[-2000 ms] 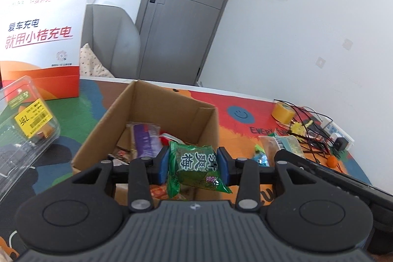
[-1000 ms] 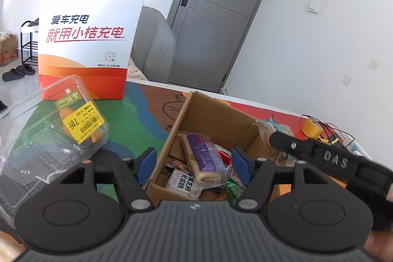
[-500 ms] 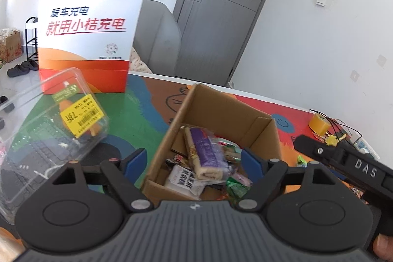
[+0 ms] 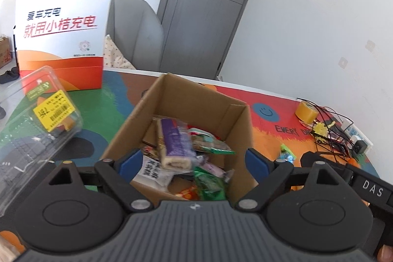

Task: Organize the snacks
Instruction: 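Move both tools back from the box toward the remaining snacks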

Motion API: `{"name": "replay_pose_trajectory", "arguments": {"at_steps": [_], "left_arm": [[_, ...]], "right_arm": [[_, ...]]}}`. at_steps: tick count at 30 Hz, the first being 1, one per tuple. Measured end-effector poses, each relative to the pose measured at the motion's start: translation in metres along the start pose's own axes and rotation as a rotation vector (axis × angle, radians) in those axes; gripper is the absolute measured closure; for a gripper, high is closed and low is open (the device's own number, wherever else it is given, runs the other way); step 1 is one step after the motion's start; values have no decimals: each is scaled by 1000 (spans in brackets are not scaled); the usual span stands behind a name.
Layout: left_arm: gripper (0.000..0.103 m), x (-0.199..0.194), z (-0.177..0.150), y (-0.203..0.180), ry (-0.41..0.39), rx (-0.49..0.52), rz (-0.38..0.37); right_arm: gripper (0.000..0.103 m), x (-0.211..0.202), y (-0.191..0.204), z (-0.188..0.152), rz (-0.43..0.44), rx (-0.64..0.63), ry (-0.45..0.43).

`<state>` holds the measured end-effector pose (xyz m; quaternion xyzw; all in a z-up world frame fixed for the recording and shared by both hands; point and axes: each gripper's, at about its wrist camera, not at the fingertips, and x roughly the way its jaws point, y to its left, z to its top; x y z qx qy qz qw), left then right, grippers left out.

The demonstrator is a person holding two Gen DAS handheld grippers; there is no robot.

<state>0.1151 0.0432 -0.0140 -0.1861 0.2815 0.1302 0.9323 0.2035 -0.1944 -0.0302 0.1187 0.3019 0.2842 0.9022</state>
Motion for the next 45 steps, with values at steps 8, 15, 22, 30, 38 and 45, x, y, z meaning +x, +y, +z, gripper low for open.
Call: {"name": "replay_pose_trajectory", "arguments": {"at_steps": [8, 15, 22, 30, 38, 45], "left_arm": [[13, 0, -6, -31, 3, 46, -33], [13, -1, -8, -55, 1, 79, -71], [13, 3, -12, -76, 2, 108, -106], [14, 13, -16, -99, 6, 159, -119], [19, 37, -21, -123, 34, 213, -133], [41, 73, -27, -129, 112, 221, -116]], "right_arm": [[13, -19, -29, 2, -37, 30, -18], [13, -33, -53, 4, -63, 60, -40], [13, -40, -75, 4, -97, 95, -55], [23, -32, -97, -2, -118, 127, -28], [32, -17, -111, -9, -139, 148, 11], [39, 7, -117, -15, -167, 134, 64]]}}
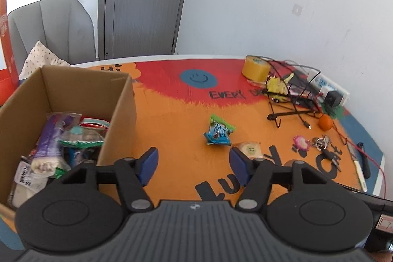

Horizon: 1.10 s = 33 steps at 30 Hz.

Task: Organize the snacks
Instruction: 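Move both tools back from the box toward the remaining snacks, then grasp the blue candy with left while right grasps the cream pastry packet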

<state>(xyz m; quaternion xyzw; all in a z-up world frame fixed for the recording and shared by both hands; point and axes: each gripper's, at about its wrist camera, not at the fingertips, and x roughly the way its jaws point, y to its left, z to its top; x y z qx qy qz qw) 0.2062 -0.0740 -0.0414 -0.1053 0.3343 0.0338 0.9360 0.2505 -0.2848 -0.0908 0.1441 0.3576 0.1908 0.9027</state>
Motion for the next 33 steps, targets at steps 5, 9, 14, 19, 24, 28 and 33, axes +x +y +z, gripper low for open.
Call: {"name": "replay_pose_trajectory", "arguments": {"at_steps": [5, 9, 14, 19, 24, 28, 33], "left_arm": [[45, 15, -2, -1, 27, -5, 9], [45, 23, 1, -2, 32, -7, 14], [45, 35, 6, -7, 43, -1, 8], [44, 45, 10, -19, 41, 10, 3], [43, 57, 12, -32, 44, 36, 6], [43, 70, 15, -38, 52, 44, 20], [41, 85, 17, -47, 69, 69, 15]], "right_arm": [[42, 19, 4, -4, -1, -21, 40], [45, 32, 8, -6, -10, -47, 60], [56, 42, 8, -8, -14, -75, 54], [67, 42, -6, -2, -9, -38, 42], [67, 38, -20, 0, -11, -12, 25], [67, 36, -31, 3, -25, 5, 15], [67, 35, -46, 8, -46, 32, 0]]}}
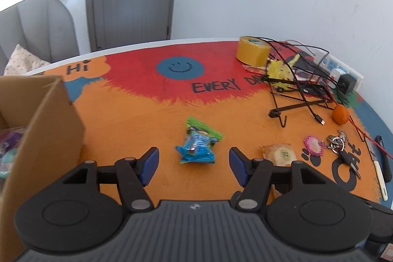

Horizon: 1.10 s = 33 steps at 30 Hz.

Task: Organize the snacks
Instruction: 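Grasp the blue candy with left while right grasps the cream pastry packet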

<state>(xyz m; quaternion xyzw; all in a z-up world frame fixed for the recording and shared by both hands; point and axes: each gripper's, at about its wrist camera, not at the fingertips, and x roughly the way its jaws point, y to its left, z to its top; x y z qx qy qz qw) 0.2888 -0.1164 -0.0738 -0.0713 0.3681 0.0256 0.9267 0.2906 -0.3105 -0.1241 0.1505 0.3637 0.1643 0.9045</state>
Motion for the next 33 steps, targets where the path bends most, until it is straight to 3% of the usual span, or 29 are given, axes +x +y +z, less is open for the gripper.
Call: {"name": "replay_pose_trajectory", "arguments": {"at_steps": [13, 20, 23, 24, 25, 33], "left_arm": [[41, 46, 6, -4, 37, 35, 33], [41, 60, 7, -2, 7, 38, 49], [50, 60, 7, -2, -5, 43, 39], [61, 59, 7, -2, -6, 44, 31], [65, 58, 7, -2, -6, 43, 26], [69, 37, -3, 0, -12, 40, -2]], "right_arm": [[66, 6, -11, 7, -53, -9, -29], [64, 9, -3, 6, -83, -42, -40], [64, 9, 0, 4, -95, -53, -48], [64, 8, 0, 3, -96, -54, -51], [64, 8, 1, 2, -97, -54, -53], [68, 2, 2, -2, -95, -34, -55]]}}
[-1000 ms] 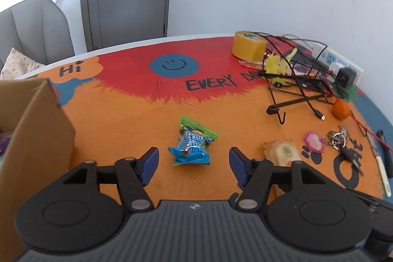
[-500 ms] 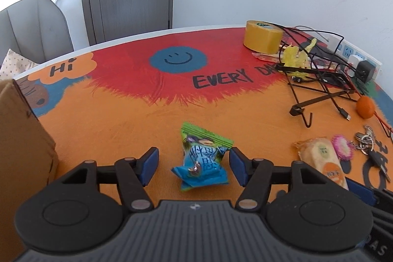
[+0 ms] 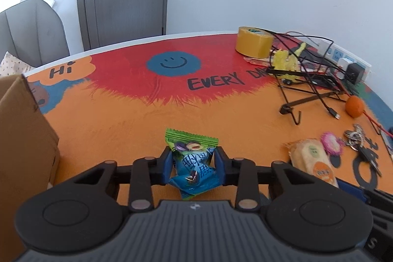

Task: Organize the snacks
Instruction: 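Grasp the blue candy with left while right grasps the cream pastry packet, then carry both snacks over the box and open both grippers to drop them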

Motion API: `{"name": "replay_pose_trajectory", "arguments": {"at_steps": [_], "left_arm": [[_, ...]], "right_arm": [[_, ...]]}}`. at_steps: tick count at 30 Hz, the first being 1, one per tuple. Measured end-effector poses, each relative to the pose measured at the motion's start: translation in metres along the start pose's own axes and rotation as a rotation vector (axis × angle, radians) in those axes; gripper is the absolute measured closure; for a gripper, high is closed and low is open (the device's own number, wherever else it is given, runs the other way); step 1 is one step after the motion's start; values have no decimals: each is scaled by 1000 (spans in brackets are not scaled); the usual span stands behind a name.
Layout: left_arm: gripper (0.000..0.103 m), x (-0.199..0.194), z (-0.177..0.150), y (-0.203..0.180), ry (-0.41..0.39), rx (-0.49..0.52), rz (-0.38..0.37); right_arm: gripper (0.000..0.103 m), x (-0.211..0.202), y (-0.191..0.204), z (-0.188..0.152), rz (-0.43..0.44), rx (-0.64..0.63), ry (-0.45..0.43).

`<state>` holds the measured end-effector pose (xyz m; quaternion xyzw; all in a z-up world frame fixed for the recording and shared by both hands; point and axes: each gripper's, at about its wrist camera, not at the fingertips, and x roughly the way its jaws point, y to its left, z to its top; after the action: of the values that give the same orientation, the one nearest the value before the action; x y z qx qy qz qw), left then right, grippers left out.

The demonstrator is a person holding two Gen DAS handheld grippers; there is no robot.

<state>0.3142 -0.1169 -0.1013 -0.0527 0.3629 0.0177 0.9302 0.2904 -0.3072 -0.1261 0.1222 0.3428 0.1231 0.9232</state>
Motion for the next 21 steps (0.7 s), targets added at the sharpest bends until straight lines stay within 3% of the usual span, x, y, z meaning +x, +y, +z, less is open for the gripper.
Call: {"name": "replay_pose_trajectory", "arguments": {"at_steps": [21], "left_arm": [[69, -87, -9, 23, -106, -54, -32]], "right_arm": [[68, -49, 40, 1, 40, -35, -77]]}}
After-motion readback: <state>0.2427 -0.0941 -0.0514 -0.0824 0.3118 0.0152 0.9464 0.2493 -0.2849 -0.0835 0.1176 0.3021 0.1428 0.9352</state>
